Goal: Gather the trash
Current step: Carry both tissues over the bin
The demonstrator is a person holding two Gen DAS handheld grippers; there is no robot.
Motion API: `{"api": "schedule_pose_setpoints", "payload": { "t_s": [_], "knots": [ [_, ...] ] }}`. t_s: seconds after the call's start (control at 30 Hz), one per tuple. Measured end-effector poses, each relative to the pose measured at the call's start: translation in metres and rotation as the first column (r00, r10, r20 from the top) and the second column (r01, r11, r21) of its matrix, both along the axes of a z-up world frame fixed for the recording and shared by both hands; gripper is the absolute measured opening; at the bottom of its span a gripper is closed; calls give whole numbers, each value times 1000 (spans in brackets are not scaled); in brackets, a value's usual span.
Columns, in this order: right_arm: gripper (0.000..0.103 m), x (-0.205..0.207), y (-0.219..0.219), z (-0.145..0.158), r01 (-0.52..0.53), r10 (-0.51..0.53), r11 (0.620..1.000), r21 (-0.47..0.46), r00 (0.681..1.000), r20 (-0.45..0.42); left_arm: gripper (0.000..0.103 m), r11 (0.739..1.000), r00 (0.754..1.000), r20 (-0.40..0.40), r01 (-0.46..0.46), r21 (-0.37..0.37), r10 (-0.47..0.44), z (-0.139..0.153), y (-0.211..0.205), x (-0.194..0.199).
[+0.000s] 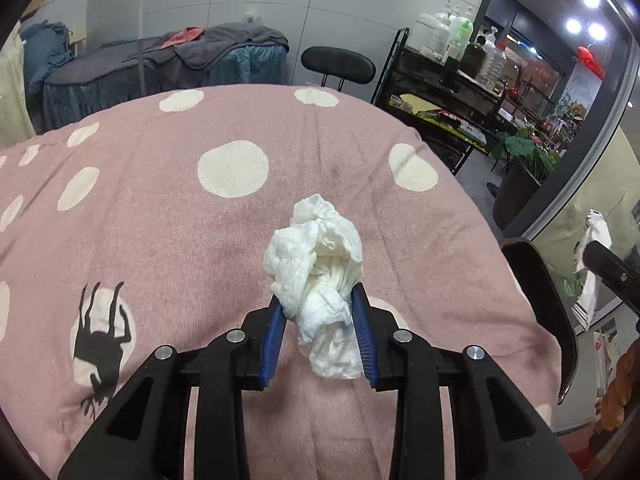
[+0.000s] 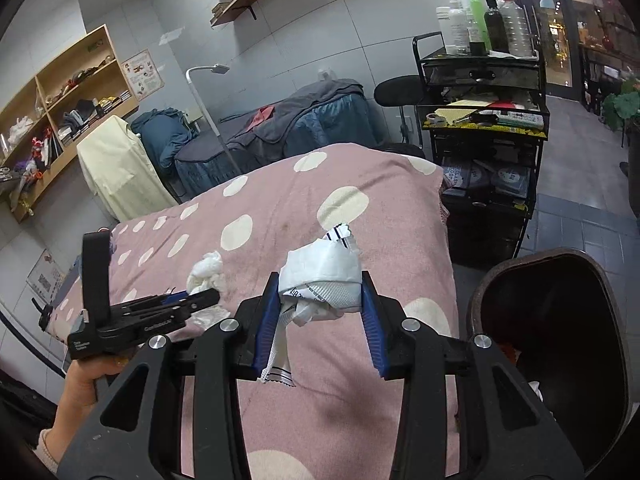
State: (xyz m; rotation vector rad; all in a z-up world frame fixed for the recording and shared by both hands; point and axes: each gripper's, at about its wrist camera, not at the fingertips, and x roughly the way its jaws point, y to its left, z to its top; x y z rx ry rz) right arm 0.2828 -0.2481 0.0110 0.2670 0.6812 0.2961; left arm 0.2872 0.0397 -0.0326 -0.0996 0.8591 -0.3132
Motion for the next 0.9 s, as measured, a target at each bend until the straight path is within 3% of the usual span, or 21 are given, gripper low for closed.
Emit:
{"api": "schedule_pose_setpoints", "payload": {
  "t_s": [0.27, 0.53, 0.9],
  "knots": [
    [39, -37, -13, -1, 23, -23, 1000, 5, 999, 26, 32, 998, 996, 88, -12, -66, 18, 19, -6, -46],
    [39, -66, -28, -9, 55, -54, 998, -13, 998, 26, 32, 997, 987, 160, 5, -75, 7, 32, -24, -84],
    [39, -95, -77, -24, 162, -162, 986, -41, 987, 1, 32, 987, 981, 185, 90, -136, -64, 33, -71, -105]
  ]
}}
